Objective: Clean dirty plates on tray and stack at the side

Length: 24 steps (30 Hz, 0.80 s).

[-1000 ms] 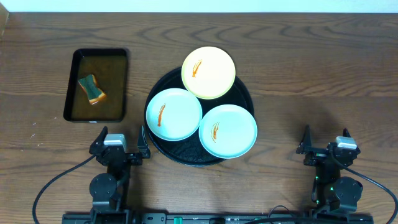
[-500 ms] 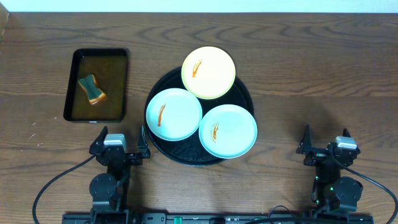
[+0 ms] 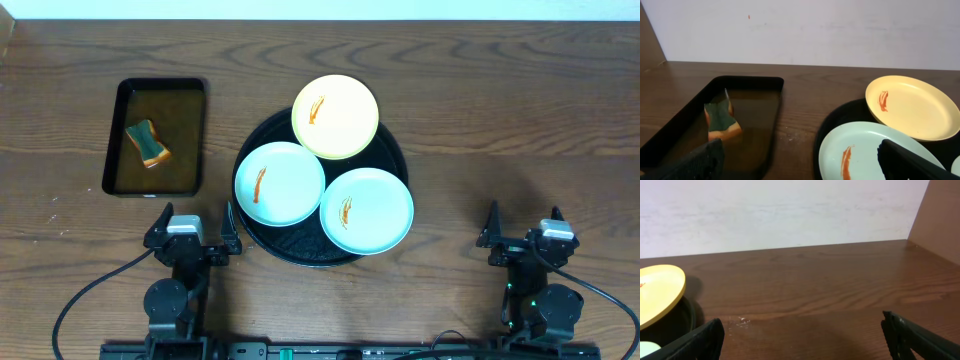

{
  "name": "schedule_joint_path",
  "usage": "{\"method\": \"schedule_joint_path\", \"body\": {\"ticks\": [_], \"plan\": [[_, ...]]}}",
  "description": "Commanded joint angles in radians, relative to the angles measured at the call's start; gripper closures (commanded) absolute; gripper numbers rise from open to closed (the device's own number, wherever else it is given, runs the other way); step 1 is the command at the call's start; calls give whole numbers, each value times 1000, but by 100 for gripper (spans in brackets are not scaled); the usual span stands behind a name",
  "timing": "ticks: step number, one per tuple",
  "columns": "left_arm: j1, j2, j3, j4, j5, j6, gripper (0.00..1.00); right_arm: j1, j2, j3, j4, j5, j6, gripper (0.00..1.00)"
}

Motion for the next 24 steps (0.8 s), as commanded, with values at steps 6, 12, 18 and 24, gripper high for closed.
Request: {"method": "schedule_joint_path", "body": {"ticks": [6,12,18,24], "plan": [[4,0,-8,-27,43,-27,2,-8,-1,-2,-4,7,-10,1],[3,0,-8,-7,635,-414,2,-8,-1,-2,-5,7,-10,1],[3,0,-8,5,748,-598,2,-8,-1,-2,-4,7,-10,1],[3,0,-8,250,752,-705,2,-8,-1,-2,-4,7,-10,1]]}}
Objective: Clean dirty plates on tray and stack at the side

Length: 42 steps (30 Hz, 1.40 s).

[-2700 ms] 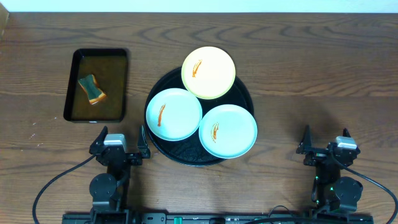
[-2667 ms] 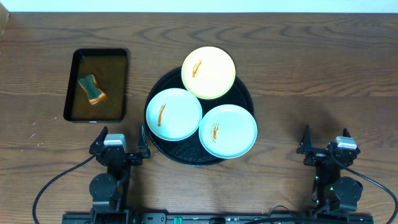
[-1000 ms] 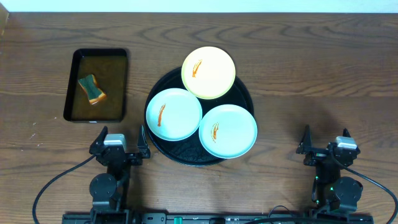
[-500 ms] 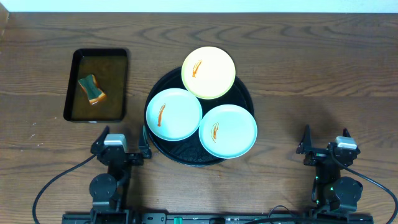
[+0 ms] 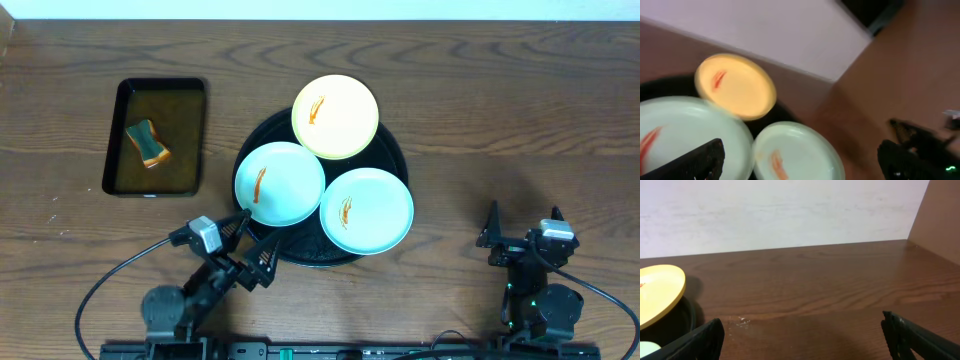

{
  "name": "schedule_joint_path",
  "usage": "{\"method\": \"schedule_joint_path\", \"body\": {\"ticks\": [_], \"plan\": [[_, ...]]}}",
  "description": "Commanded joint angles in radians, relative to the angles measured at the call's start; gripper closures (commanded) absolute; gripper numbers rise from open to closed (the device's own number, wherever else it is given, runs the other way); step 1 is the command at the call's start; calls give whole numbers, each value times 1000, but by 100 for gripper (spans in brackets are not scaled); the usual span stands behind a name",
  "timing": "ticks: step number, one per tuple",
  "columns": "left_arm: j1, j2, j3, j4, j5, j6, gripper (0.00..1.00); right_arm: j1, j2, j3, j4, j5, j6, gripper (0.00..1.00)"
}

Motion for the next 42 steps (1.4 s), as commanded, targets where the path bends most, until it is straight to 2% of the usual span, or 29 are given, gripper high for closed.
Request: {"method": "schedule_joint_path", "body": {"ticks": [1,3,7,9,11,16,19,22,26,31,42], "plan": [[3,-3,-1,107,52,-123,2,-8,-1,-2,-5,7,-10,1],[3,-3,13,150,52,-143,2,-8,-1,-2,-5,7,-10,1],[8,18,80,127,51,-142,2,-8,-1,-2,-5,7,-10,1],[16,63,138,62,53,-122,2,-8,-1,-2,-5,7,-10,1],[24,130,214,-33,68,-39,2,-8,-1,-2,-5,7,-10,1],[31,393,496,-395,25,296,2,-8,-1,-2,-5,7,-10,1],[31,595,702,-677,-171,401,2,-8,-1,-2,-5,7,-10,1],[31,791,888,-932,-337,432,2,-8,-1,-2,-5,7,-10,1],[31,1015,1066,-1145,-372,435,2,-8,-1,-2,-5,7,-10,1],[31,1157,1140,-1205,-359,427,2,-8,-1,-2,-5,7,-10,1],[31,1173,1140,-1207,-346,427,2,-8,-1,-2,-5,7,-10,1]]}}
